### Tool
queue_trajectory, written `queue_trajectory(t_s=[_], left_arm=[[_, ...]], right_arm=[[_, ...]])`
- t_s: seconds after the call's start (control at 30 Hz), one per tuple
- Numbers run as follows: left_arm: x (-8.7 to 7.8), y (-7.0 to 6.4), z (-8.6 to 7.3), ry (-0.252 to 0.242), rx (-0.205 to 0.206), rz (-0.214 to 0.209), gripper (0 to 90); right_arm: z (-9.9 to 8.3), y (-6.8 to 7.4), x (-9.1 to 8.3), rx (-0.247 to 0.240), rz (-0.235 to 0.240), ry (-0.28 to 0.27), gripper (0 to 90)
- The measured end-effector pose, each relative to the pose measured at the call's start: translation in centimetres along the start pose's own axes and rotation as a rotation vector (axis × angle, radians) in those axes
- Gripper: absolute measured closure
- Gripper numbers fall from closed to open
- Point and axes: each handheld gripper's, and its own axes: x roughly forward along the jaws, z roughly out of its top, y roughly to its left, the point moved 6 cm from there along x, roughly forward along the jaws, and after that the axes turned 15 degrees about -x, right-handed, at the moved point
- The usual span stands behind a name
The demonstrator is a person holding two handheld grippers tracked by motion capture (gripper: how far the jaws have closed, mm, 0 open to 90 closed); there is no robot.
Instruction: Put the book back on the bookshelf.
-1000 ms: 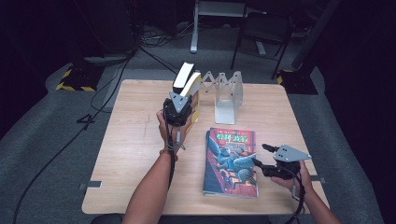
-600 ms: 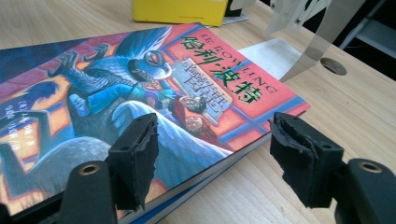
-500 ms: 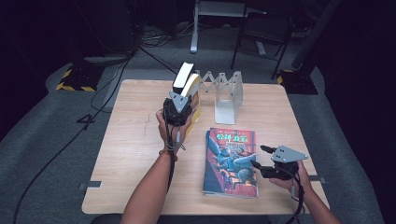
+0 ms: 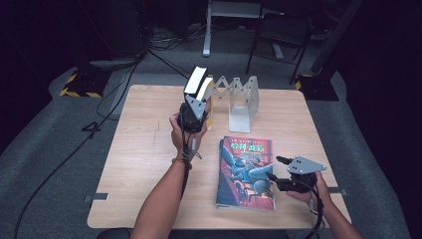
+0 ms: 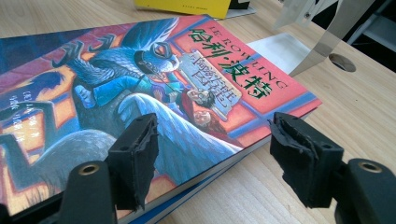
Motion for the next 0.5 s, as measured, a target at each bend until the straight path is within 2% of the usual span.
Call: queue_trajectory(t_s=[0.07, 0.3, 0.4, 0.5], left_arm=[[-0.3, 0.1, 0.5, -0.013, -0.019, -0.002, 73.4], [-1.9, 0.0, 1.3, -0.002, 0.014, 0.012, 73.4], [-1.7, 0.2, 1.3, -0.005, 0.004, 0.010, 73.5], [-0.7, 0.2, 1.3, 0.004, -0.009, 0.022, 73.3]], right_arm=[[-0.1, 0.0, 0.0, 0.002, 0.004, 0.002, 33.2], [-0.2, 0.0, -0.1, 0.009, 0.007, -0.004, 33.2], [0.0, 0.2, 0.0, -0.001, 0.012, 0.002, 33.1], [0.1, 0.3, 0.1, -0.007, 0.016, 0.001, 33.2]])
